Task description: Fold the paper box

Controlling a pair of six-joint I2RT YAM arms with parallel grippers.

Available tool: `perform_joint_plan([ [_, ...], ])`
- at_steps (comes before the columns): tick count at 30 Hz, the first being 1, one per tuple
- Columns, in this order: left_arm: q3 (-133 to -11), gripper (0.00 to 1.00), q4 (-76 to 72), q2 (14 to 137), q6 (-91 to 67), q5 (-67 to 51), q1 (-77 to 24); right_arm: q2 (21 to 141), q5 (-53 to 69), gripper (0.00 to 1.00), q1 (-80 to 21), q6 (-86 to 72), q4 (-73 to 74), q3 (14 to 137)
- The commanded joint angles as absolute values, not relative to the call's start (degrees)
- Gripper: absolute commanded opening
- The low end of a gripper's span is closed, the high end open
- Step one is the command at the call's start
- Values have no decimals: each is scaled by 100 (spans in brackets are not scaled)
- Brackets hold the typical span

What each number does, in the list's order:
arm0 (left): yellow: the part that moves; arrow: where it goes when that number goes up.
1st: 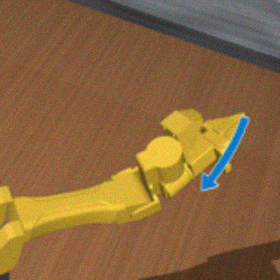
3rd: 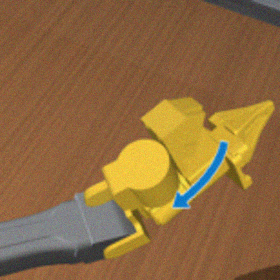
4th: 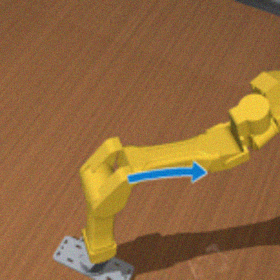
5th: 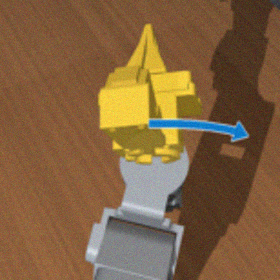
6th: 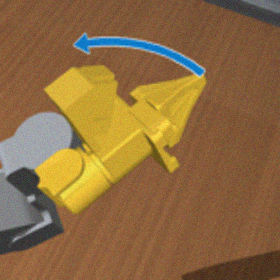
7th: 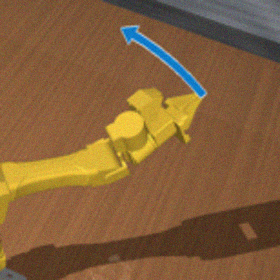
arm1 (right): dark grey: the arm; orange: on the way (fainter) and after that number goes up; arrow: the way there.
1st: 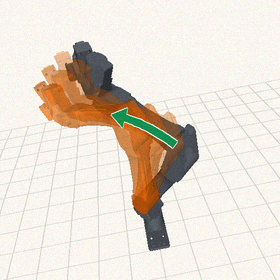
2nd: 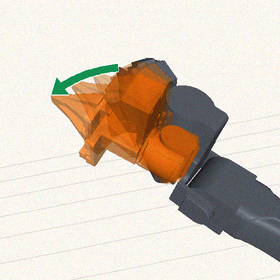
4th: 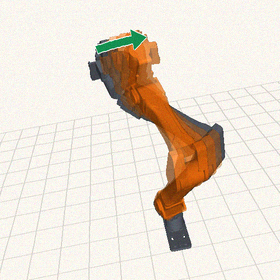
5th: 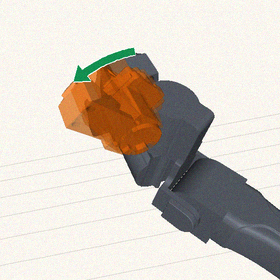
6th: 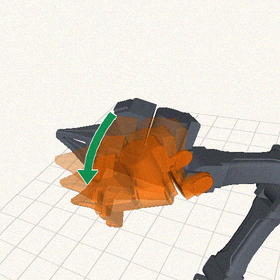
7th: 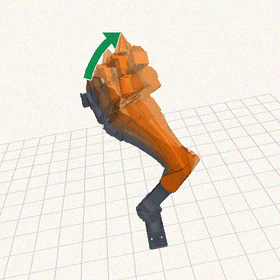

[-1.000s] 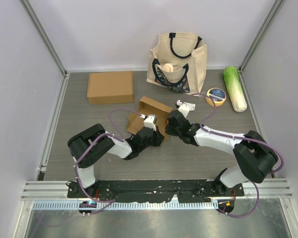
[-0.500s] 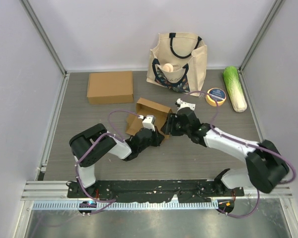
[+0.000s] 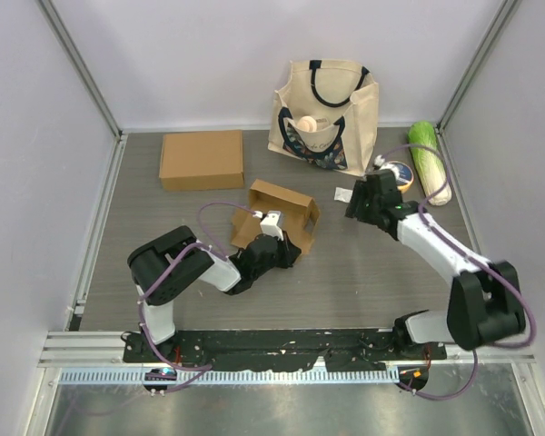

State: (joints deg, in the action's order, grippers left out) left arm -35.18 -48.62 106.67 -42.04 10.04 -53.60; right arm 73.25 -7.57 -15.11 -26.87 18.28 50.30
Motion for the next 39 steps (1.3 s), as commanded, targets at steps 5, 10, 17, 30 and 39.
perform_joint_plan([
  [5, -3481, 0, -4711, 10846, -4157, 800, -5326, 7866, -615, 57, -2749, -1119, -138, 4175],
  [10, -3437, 0, -4799, 10854, -4175, 738, -5300, 7953, -676, 57, -3375, -660, -1484, 3876],
  [17, -3410, 0, -4869, 10802, -4175, 747, -5291, 8464, -536, 56, -3586, -281, -2195, 3973],
  [30, -3366, 0, -4904, 10854, -4157, 782, -5265, 9438, -2837, 55, -4289, -308, -3954, 3841],
  [39, -3270, 0, -5001, 10811, -4157, 817, -5238, 10160, -3639, 54, -4500, -685, -4464, 4043],
])
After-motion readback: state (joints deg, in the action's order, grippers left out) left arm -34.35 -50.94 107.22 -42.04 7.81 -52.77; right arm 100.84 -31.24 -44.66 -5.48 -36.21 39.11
